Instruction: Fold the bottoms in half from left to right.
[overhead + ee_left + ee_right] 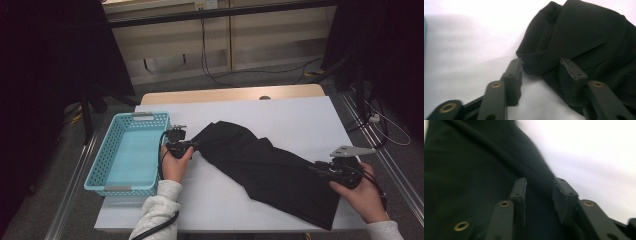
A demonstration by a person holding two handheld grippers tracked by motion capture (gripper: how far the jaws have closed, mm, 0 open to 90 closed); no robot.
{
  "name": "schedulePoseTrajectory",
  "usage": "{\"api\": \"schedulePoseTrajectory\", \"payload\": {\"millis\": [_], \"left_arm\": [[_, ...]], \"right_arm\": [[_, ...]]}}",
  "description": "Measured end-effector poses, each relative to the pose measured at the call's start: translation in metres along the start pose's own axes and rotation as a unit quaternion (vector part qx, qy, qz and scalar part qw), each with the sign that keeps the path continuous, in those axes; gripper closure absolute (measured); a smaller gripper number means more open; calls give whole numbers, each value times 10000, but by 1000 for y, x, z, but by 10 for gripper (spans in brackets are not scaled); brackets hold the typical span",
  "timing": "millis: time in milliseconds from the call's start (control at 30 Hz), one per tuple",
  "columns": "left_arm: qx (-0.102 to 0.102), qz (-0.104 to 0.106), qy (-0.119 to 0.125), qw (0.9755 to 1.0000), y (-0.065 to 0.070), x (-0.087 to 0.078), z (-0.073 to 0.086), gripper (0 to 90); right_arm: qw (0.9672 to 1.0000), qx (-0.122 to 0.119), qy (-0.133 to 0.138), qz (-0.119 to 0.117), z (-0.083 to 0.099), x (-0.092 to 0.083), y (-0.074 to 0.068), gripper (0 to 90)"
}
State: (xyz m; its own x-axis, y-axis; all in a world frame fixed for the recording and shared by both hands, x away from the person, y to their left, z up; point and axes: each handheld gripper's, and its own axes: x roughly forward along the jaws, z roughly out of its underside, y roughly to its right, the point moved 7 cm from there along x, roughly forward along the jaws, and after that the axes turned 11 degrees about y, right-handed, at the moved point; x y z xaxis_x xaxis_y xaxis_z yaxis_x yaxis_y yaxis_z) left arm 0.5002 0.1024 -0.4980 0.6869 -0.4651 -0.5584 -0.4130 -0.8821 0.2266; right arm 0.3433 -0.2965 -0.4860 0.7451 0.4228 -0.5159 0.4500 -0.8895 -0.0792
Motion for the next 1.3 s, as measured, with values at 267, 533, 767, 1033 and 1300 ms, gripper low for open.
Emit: {"api": "schedulePoseTrajectory", "payload": {"millis": [267,533,767,1033,1300], "left_arm": [[-159,79,-170,9997,-1,2,2,681],[-247,73,-221,9994,-3,0,-2,763],[-305,84,-334,9989,-2,0,-4,838],[-393,58,-327,9987,1,2,-10,858],[-480,-18,-277,9985,-2,3,-18,878]], "right_arm": [[9970,-199,119,-744,-20,36,-66,519],[9912,-525,30,-1218,-25,69,-120,492],[9871,-646,-45,-1462,-27,88,-150,461],[9800,-1314,-278,-1466,-17,101,-172,523],[9781,-1027,-331,-1778,-14,91,-164,874]]}}
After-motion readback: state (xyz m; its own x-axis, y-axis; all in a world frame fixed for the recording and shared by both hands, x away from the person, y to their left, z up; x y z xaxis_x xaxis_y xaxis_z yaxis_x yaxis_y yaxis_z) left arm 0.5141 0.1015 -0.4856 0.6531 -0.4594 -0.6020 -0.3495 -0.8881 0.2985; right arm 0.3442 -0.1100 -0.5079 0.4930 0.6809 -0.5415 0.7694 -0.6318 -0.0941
